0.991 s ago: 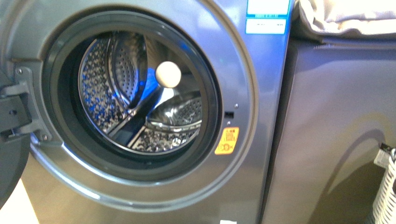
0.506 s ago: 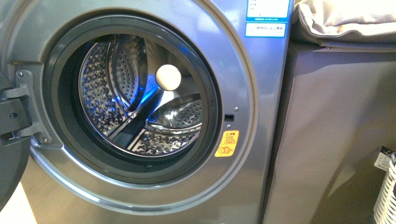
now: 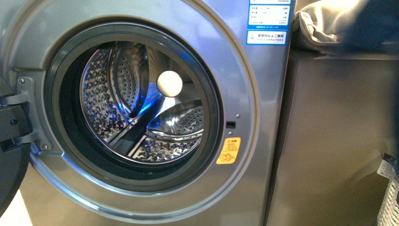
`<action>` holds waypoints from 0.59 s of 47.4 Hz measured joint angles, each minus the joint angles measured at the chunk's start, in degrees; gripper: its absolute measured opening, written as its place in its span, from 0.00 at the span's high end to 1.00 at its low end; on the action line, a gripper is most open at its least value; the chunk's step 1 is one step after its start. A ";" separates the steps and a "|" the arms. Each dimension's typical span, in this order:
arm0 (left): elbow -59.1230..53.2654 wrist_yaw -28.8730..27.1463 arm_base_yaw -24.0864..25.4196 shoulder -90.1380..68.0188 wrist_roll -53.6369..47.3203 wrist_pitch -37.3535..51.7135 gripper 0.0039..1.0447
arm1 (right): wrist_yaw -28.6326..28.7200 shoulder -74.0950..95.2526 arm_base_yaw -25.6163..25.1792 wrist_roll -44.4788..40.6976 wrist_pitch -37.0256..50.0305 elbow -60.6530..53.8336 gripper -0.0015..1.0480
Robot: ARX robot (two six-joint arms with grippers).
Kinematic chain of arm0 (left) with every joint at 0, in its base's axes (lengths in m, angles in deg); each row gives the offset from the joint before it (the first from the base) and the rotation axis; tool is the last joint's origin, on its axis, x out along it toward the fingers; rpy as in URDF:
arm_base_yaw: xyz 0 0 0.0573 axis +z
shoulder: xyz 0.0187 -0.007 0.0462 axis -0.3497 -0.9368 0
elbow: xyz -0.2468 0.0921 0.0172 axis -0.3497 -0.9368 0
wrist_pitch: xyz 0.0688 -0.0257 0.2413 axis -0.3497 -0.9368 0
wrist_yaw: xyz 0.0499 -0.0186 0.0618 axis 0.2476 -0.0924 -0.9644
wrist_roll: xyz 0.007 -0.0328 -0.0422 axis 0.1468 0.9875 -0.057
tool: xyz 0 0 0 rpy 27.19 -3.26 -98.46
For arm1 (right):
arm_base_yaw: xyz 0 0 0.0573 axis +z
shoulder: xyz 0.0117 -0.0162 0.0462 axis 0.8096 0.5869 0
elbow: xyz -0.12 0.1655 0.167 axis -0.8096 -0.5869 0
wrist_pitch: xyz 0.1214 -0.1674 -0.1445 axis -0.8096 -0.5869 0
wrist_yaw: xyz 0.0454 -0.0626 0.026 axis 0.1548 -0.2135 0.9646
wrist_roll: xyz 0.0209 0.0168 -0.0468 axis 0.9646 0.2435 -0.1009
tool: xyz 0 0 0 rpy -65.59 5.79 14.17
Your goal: Put clothes into washing machine
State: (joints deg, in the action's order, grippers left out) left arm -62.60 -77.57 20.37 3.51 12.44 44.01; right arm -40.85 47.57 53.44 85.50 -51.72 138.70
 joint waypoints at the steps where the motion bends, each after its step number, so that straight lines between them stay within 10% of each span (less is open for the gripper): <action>1: 0.00 0.00 0.00 0.00 0.02 0.00 0.06 | -0.50 0.83 1.33 -0.50 -0.76 1.25 0.97; 13: 0.00 0.00 0.00 0.00 0.00 0.00 0.06 | 0.28 8.13 12.70 -2.73 -5.70 10.54 0.97; 28: 0.00 0.00 0.00 0.00 0.00 0.00 0.06 | 0.46 8.09 13.18 -2.54 -5.73 10.73 0.97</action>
State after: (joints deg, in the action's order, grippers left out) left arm -62.60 -77.57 20.37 3.51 12.44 44.01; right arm -40.39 55.66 66.62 82.97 -57.45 149.43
